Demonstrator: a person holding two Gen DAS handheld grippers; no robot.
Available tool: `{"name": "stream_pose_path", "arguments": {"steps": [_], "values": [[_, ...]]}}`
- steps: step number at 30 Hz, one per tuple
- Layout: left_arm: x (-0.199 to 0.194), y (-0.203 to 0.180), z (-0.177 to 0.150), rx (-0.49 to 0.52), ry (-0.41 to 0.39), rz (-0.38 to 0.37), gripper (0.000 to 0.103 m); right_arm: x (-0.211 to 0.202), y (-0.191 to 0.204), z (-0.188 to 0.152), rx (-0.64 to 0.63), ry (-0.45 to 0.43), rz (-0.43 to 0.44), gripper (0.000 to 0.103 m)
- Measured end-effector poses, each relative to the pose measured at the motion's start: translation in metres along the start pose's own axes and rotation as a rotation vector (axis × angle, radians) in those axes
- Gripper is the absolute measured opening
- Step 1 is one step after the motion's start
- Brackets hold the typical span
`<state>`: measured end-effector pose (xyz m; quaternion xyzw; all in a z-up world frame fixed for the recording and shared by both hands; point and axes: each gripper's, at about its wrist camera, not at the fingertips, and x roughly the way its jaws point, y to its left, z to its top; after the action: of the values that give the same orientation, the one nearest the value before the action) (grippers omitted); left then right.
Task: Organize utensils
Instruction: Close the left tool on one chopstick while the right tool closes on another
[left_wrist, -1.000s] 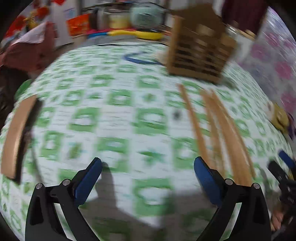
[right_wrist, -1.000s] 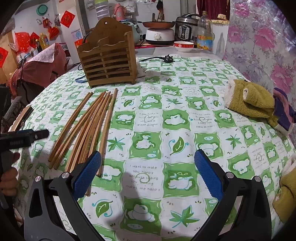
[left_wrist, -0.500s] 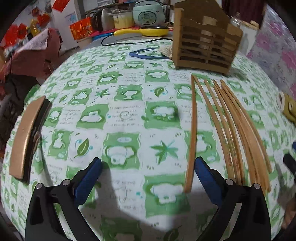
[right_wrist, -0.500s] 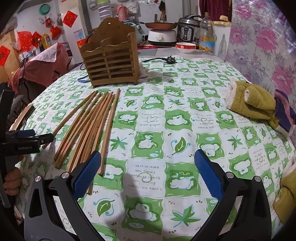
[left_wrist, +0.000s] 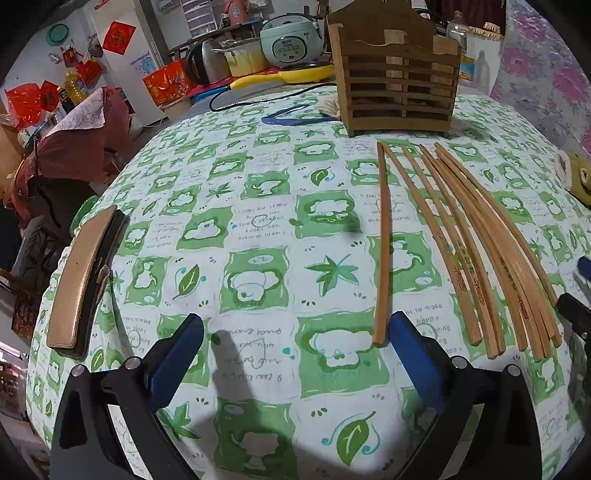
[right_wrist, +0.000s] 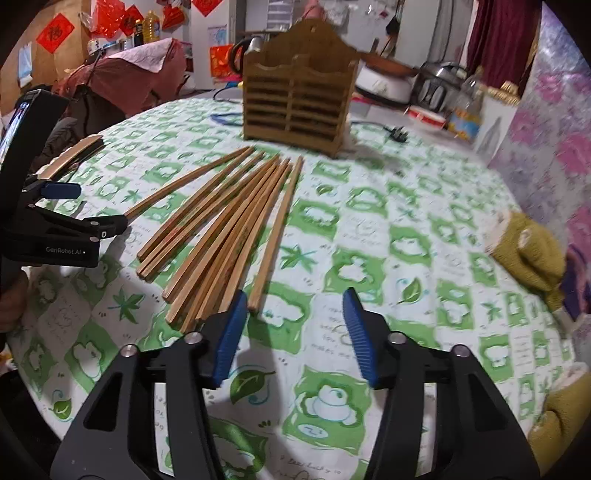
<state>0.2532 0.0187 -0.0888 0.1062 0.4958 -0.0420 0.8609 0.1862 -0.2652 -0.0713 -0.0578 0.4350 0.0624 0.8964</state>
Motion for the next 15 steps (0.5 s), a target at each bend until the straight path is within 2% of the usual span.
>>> {"name": "stream_pose_path", "arguments": {"steps": [4, 6, 7, 9, 10, 12, 14, 15], "values": [[-0.003, -0.003, -0.001, 0.021, -0.006, -0.004, 0.096, 0.004, 0.007, -0.001, -0.023, 0.017, 0.043, 0.042], [-0.006, -0.008, -0.002, 0.049, -0.020, -0.031, 0.082, 0.007, 0.009, 0.000, -0.032, 0.031, 0.057, 0.035], [-0.007, -0.011, -0.003, 0.066, -0.030, -0.043, 0.079, 0.010, 0.009, 0.001, -0.031, 0.040, 0.064, 0.031], [-0.009, -0.014, -0.003, 0.083, -0.037, -0.082, 0.059, 0.012, 0.009, 0.003, -0.025, 0.042, 0.077, 0.023], [-0.009, -0.014, -0.003, 0.084, -0.037, -0.106, 0.054, 0.013, 0.008, 0.003, -0.018, 0.045, 0.091, 0.010], [-0.009, -0.014, -0.003, 0.082, -0.033, -0.164, 0.031, 0.013, 0.006, 0.003, -0.003, 0.040, 0.084, 0.008], [-0.010, -0.015, -0.004, 0.084, -0.036, -0.186, 0.012, 0.011, 0.004, 0.003, 0.012, 0.029, 0.072, 0.007], [-0.010, -0.017, -0.005, 0.087, -0.038, -0.180, 0.008, 0.010, 0.003, 0.003, 0.020, 0.020, 0.066, 0.007]]}}
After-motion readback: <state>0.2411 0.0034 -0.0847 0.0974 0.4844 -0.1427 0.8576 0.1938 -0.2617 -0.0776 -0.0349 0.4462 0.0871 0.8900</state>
